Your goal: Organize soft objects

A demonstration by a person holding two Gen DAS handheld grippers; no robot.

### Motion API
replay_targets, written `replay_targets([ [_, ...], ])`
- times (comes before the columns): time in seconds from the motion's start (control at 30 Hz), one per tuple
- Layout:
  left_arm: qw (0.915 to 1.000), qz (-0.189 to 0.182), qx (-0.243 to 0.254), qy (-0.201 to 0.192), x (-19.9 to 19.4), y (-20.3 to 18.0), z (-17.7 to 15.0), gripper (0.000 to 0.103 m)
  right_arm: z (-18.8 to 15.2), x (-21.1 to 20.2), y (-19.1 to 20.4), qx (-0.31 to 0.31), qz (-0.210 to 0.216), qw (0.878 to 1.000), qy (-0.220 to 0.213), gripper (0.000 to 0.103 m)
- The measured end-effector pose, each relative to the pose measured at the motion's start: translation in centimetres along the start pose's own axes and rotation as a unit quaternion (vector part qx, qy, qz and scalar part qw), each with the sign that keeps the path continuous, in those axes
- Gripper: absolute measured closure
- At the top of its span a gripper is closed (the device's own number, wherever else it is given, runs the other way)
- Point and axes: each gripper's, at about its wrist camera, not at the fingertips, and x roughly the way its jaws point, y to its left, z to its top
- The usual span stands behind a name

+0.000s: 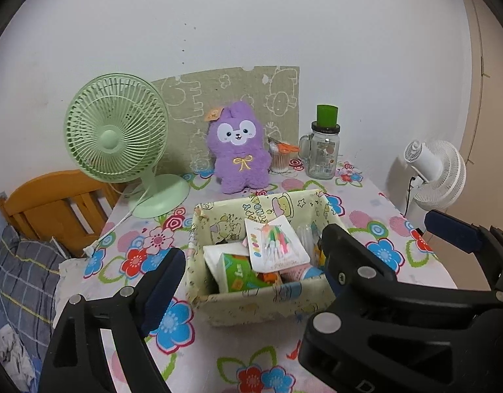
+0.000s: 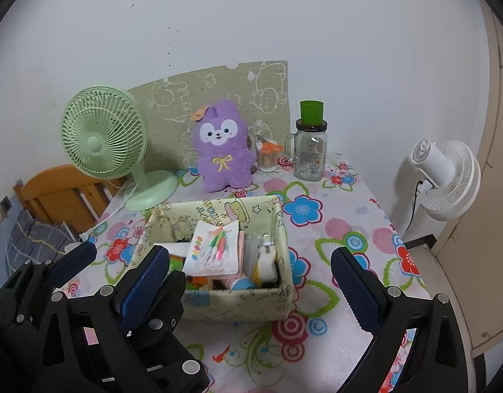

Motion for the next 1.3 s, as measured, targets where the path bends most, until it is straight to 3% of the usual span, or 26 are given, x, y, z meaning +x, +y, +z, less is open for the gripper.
replay_targets([
  [0.47,0.9994,0.002,-0.022,-0.025,-5.9,0.9,-3.0,0.0,-2.1,-6.0,1.4,-0.036,0.01,0.999,-0.021,0.003],
  [1.3,0.9958,0.034,-0.04,-0.075,-15.9,2.4,-6.8,0.0,-5.8,-16.5,-2.1,-0.038,-0.021,0.994,-0.098,0.003],
])
